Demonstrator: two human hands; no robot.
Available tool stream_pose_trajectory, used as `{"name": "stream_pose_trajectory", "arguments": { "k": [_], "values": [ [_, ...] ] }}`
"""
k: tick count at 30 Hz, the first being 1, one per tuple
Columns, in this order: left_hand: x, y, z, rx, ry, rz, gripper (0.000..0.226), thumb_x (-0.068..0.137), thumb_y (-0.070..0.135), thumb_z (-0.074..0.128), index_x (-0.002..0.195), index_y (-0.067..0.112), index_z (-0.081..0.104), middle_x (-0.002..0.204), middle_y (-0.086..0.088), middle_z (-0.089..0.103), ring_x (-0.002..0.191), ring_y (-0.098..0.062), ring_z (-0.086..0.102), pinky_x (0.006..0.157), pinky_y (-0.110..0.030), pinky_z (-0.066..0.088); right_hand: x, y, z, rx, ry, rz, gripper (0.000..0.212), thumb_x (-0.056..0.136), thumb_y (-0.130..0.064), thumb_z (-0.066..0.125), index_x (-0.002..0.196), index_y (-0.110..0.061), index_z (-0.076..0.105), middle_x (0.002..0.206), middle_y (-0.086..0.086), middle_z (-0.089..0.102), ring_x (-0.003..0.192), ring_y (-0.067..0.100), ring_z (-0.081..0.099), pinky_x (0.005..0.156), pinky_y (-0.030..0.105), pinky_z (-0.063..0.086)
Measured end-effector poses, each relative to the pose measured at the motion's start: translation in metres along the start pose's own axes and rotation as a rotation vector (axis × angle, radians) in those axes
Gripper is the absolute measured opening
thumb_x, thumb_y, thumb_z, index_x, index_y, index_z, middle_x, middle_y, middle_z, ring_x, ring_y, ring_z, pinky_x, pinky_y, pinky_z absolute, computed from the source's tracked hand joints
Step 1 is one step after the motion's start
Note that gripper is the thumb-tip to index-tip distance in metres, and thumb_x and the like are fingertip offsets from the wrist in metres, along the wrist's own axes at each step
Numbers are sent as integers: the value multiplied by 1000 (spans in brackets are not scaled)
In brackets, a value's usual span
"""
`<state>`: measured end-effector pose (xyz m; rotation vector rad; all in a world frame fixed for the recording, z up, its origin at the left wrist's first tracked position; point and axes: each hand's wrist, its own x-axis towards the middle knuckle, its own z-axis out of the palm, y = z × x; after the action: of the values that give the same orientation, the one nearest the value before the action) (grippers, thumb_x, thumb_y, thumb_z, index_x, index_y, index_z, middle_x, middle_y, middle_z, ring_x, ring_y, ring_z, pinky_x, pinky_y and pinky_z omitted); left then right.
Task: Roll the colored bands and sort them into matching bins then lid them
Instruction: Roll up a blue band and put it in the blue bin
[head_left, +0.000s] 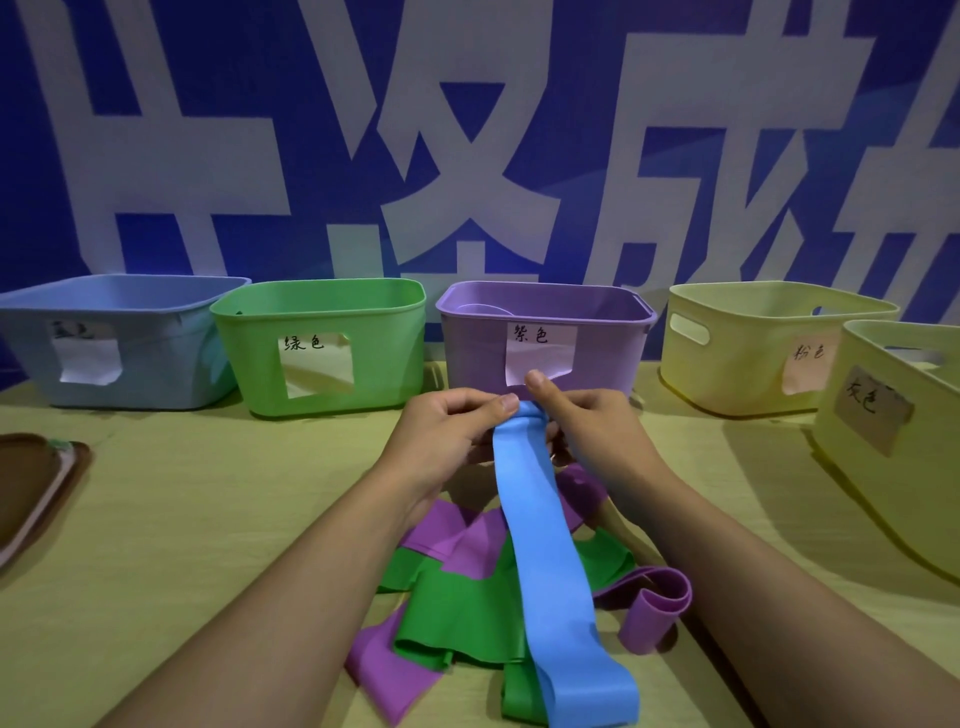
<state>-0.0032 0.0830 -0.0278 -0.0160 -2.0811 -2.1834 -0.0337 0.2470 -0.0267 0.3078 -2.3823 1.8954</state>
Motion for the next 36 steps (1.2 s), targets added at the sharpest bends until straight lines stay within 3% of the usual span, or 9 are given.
{"name": "stream_pose_trajectory", "arguments": {
  "k": [5,10,15,21,24,27,31,36],
  "values": [
    [0,0,-1,14,13,-14,14,87,17,79,99,10,80,99,-10,79,99,-30,76,91,-40,61,-2,-1,-1,-34,-3,-44,45,92,-54,67,82,-12,78,74,11,72,60,12,61,53,20,51],
    [-1,1,-1,-15,22,-23,13,89,10,77,102,7,78,101,-16,78,98,-31,76,89,-39,63,0,0,-1,-21,-30,-47,38,90,-48,71,82,-12,78,78,8,75,75,28,71,64,35,59],
    [0,1,1,-67,37,-30,14,87,-1,76,101,3,77,105,-22,76,98,-32,76,87,-37,63,1,2,-1,6,-68,-66,27,91,-39,72,86,-13,79,79,2,77,74,13,72,66,25,59],
    [-1,1,0,-69,36,-44,15,87,-2,75,101,4,77,101,-20,78,97,-34,76,88,-41,63,2,3,-2,50,-91,-84,19,90,-30,74,93,-12,79,86,1,78,82,15,74,71,24,61],
    [-1,3,0,-93,20,-59,16,88,-3,73,104,0,74,100,-22,77,88,-28,77,78,-34,63,3,3,-4,76,-98,-86,18,89,-27,75,94,-10,79,87,3,78,84,17,75,74,28,63],
    [-2,6,0,-139,4,-67,17,93,11,72,106,0,73,98,-19,78,81,-19,77,68,-25,61,3,3,-4,92,-107,-95,16,89,-24,76,96,-10,79,89,4,78,84,16,74,76,28,62],
    [0,2,0,-70,29,-88,36,93,37,72,103,2,75,91,-12,80,83,-21,78,68,-26,58,3,3,-4,121,-122,-119,14,88,-19,77,96,-8,78,91,7,78,86,19,75,79,31,63],
    [1,-2,-1,-20,42,-73,33,88,34,78,99,3,79,93,-15,79,86,-25,77,71,-29,58,1,1,-3,128,-128,-127,19,87,-14,78,101,-2,77,95,12,78,92,24,76,82,32,63]
  ]
}}
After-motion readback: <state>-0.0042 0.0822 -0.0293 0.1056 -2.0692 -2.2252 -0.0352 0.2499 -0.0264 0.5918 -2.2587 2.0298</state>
